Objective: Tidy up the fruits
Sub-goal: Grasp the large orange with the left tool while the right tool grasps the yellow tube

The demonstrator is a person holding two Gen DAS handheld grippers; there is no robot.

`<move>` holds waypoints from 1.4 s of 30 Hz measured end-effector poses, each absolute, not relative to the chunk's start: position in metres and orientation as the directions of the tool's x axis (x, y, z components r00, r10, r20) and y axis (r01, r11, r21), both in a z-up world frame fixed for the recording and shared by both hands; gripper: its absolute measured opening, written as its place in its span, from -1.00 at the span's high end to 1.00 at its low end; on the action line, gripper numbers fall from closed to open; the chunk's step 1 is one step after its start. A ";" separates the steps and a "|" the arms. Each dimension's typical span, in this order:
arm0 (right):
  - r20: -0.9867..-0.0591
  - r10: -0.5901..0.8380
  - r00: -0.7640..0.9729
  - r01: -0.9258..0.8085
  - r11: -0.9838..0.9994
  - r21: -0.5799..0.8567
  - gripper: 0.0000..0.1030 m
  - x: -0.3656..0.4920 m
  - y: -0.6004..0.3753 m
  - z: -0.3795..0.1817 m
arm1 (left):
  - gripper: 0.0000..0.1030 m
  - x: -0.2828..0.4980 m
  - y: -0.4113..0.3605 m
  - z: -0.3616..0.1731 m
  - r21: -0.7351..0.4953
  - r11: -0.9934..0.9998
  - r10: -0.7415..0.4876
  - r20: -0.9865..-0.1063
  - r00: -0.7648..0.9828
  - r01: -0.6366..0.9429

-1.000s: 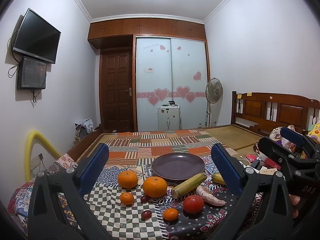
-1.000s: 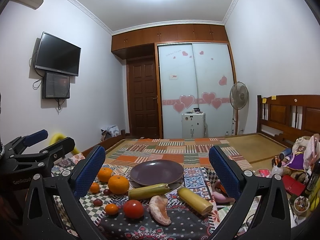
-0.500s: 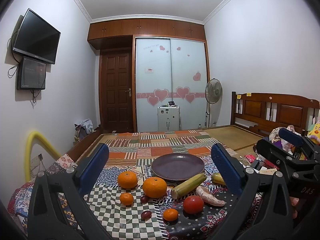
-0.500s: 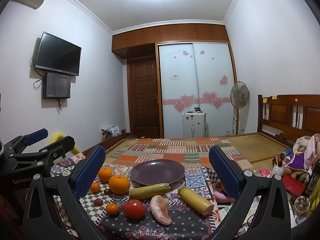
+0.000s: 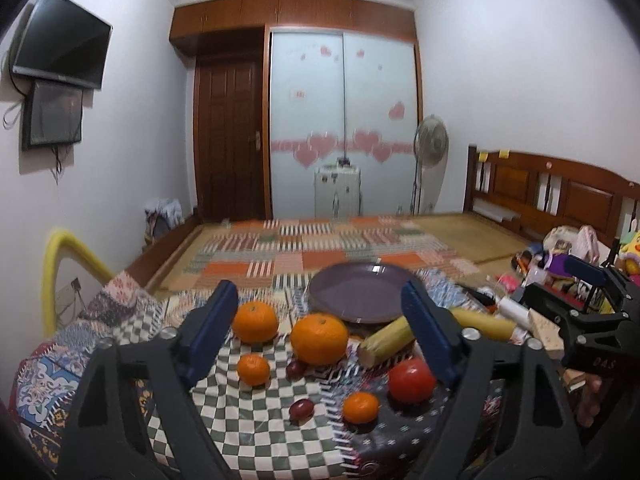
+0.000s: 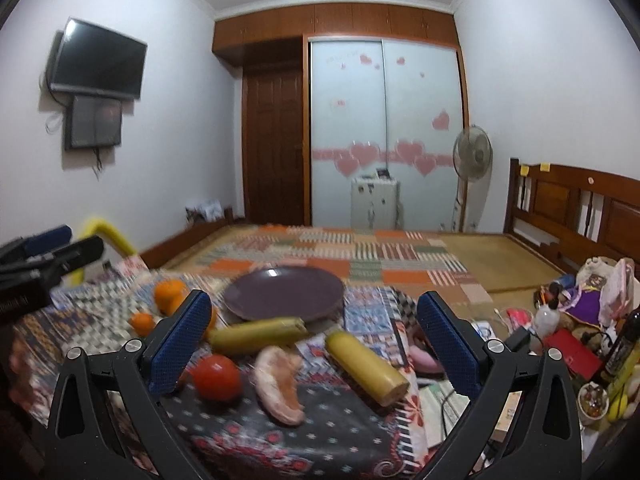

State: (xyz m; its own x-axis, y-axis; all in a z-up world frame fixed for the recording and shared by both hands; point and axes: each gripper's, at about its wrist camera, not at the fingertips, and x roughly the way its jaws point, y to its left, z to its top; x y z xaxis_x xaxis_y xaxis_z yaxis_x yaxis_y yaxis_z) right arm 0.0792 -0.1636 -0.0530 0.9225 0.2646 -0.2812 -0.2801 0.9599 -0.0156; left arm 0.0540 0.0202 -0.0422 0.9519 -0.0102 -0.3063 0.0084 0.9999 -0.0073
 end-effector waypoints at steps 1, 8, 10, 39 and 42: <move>-0.297 0.263 0.918 -0.280 0.960 -0.016 -0.84 0.083 -0.165 -0.056 | -0.48 0.062 0.024 -0.047 -0.015 1.000 -0.012 -0.335 0.942 0.008; -0.420 0.252 0.872 -0.286 0.958 -0.018 -0.40 0.118 -0.178 -0.077 | -0.19 0.110 0.052 -0.067 -0.015 1.000 -0.006 -0.474 0.880 -0.001; -0.445 0.252 0.859 -0.290 0.957 -0.019 -0.34 0.128 -0.181 -0.081 | -0.19 0.121 0.058 -0.070 -0.006 1.000 0.004 -0.498 0.867 -0.008; -0.730 0.279 0.624 -0.444 0.895 -0.037 0.06 0.199 -0.171 -0.120 | -0.37 0.248 0.110 -0.134 -0.037 0.999 -0.040 -0.761 0.648 0.018; -0.733 0.280 0.620 -0.442 0.897 -0.031 0.16 0.202 -0.171 -0.120 | -0.37 0.255 0.106 -0.142 -0.023 0.999 -0.033 -0.780 0.624 0.024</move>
State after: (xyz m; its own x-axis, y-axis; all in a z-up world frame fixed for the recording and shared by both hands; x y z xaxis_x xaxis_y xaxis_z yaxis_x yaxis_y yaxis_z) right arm 0.2021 -0.1713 -0.1199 0.6196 0.2798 -0.7333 -0.4417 0.8966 -0.0311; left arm 0.2553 0.1060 -0.1418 0.6244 -0.0327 -0.7804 0.0240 0.9995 -0.0226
